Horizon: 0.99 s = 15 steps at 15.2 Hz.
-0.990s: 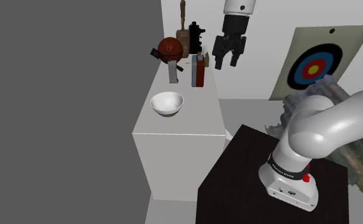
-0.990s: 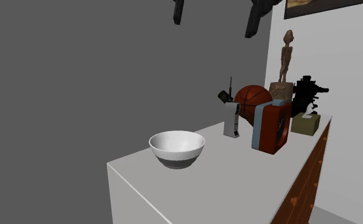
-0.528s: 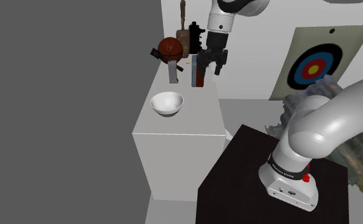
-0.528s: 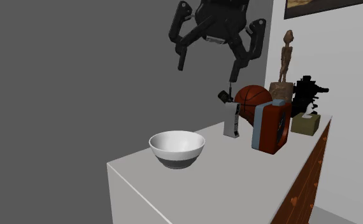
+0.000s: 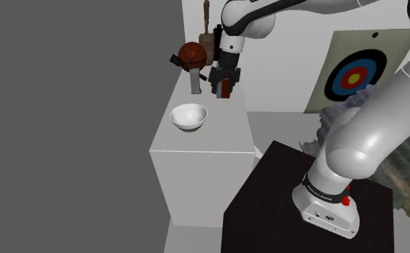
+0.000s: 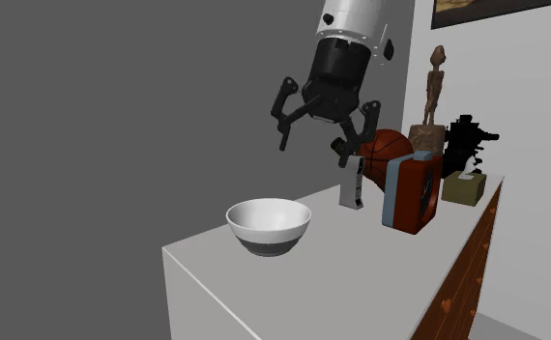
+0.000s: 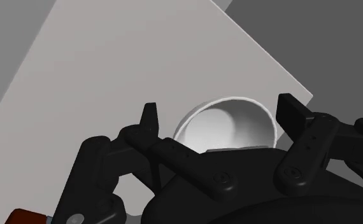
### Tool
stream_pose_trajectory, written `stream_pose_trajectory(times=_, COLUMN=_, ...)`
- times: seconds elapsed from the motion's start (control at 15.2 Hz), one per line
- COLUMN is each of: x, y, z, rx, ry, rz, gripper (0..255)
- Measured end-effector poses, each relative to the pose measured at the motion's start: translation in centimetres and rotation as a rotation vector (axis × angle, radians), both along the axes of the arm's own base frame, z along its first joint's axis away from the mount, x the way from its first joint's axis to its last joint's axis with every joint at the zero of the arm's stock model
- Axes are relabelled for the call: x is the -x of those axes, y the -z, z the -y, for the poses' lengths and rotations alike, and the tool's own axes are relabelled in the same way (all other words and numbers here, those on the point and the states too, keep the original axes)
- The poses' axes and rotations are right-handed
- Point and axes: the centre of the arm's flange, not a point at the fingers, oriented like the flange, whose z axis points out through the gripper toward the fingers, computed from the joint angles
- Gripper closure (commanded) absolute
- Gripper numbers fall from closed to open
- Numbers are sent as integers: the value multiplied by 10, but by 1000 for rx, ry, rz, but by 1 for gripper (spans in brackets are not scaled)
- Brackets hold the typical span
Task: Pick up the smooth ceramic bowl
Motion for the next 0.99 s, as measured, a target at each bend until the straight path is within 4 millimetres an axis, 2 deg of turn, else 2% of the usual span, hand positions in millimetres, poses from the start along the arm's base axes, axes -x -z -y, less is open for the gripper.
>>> stream_pose_trajectory(times=0.59, x=-88, y=74, z=30, rx=-46, ry=35, rz=11, gripper=0)
stream_pose_trajectory(times=0.86, x=-122, y=115, z=43, rx=-66, ry=51, rz=16, gripper=0)
stream_pose_trajectory(times=0.99, x=-138, y=128, z=50, rx=-75, ry=58, rz=17, gripper=0)
